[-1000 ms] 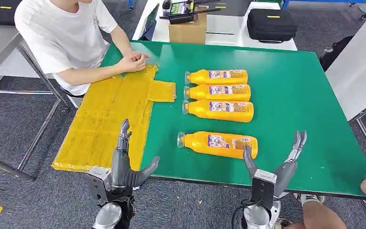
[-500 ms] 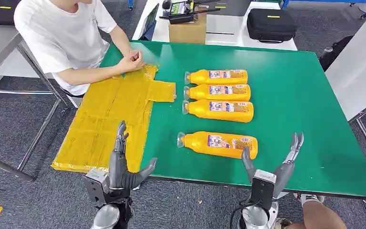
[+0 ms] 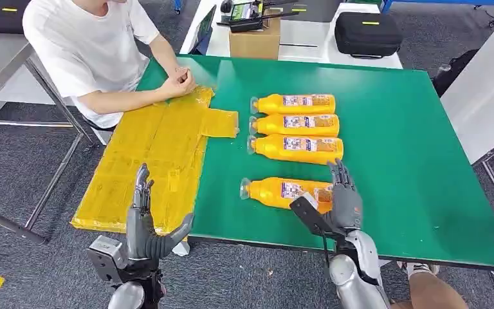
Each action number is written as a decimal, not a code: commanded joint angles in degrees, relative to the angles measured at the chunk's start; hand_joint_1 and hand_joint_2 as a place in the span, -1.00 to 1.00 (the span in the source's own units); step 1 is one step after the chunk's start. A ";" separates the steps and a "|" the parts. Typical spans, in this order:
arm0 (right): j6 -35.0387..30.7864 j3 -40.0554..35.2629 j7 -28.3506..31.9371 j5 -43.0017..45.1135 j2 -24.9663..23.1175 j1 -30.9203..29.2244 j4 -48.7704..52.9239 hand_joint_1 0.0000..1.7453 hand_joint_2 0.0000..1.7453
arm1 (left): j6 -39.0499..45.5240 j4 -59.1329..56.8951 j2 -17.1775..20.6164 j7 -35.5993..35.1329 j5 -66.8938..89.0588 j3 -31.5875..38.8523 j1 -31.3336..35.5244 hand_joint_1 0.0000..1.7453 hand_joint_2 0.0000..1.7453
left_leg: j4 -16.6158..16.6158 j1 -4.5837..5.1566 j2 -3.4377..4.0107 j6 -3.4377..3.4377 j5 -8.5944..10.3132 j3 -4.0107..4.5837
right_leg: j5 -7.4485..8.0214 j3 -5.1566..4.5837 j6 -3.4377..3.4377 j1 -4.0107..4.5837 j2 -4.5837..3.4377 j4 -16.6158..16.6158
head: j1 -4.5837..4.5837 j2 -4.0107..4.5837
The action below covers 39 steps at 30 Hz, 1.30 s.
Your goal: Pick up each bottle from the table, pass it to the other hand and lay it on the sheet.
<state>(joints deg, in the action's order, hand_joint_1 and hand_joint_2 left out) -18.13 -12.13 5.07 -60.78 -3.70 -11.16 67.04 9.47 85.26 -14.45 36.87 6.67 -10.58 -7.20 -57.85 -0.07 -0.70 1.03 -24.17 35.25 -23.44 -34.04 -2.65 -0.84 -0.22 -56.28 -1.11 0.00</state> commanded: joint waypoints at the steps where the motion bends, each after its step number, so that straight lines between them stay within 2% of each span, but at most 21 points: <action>1: 2.34 -5.42 -0.89 -2.92 5.83 -7.15 -9.08 -1.00 1.00 | -1.45 -1.66 -0.89 -0.23 0.70 3.01 2.34 -1.00 1.00 | 0.02 -0.01 0.10 -0.03 -0.04 -0.13 | -0.02 0.11 0.06 0.03 -0.04 0.03 | 0.00 0.00; 9: 3.16 -6.32 -0.63 -2.98 6.12 -8.40 -10.82 -1.00 1.00 | -2.97 -1.69 -0.83 -0.68 -0.97 3.01 2.72 -1.00 1.00 | 0.02 -0.04 0.13 -0.06 -0.11 -0.26 | -0.08 0.25 0.11 0.06 -0.04 0.05 | -0.02 0.00; 13: 7.73 -7.70 -0.23 -0.99 7.03 -10.15 -14.60 -1.00 1.00 | -3.16 -2.31 -0.62 -0.74 -1.13 2.96 3.30 -1.00 1.00 | 0.03 -0.04 0.15 -0.08 -0.15 -0.36 | -0.12 0.34 0.14 0.06 -0.04 0.06 | -0.02 0.00; 18: 9.31 -10.07 -1.06 -1.68 7.94 -12.40 -20.71 -1.00 1.00 | -3.29 -2.29 -0.33 -0.82 -1.37 2.85 3.16 -1.00 1.00 | 0.06 -0.02 0.10 -0.04 -0.05 -0.23 | -0.03 0.21 0.08 0.03 -0.03 0.07 | 0.00 0.02; 21: 9.29 -9.98 -1.18 -1.56 7.97 -12.54 -21.13 -1.00 1.00 | -3.32 -2.26 -0.29 -0.83 -1.41 2.87 3.16 -1.00 1.00 | 0.04 -0.02 0.12 -0.04 -0.06 -0.19 | -0.03 0.16 0.08 0.03 -0.05 0.05 | 0.00 0.00; 27: 13.75 -12.28 -2.37 -0.95 8.04 -15.48 -28.30 -1.00 1.00 | -3.51 -2.88 0.47 -0.93 -1.45 2.99 3.42 -1.00 1.00 | 0.06 -0.03 0.15 -0.07 -0.08 -0.29 | -0.05 0.27 0.11 0.05 -0.06 0.08 | 0.00 0.00; 39: 12.14 -14.00 -2.42 -1.16 7.68 -17.67 -32.54 -1.00 1.00 | -3.23 -2.78 0.82 -1.14 -1.22 2.39 3.80 -1.00 1.00 | 0.09 -0.05 0.20 -0.06 -0.02 -0.50 | 0.03 0.40 0.14 0.07 0.01 0.13 | 0.00 0.00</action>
<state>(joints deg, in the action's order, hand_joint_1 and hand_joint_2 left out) -5.18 -22.27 3.08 -61.68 3.96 -26.05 43.91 6.05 85.37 -15.34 36.11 5.36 -7.76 -5.41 -57.86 -0.07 -0.51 1.05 -24.18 34.93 -23.37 -33.85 -2.59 -0.83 -0.26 -56.25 -1.11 0.00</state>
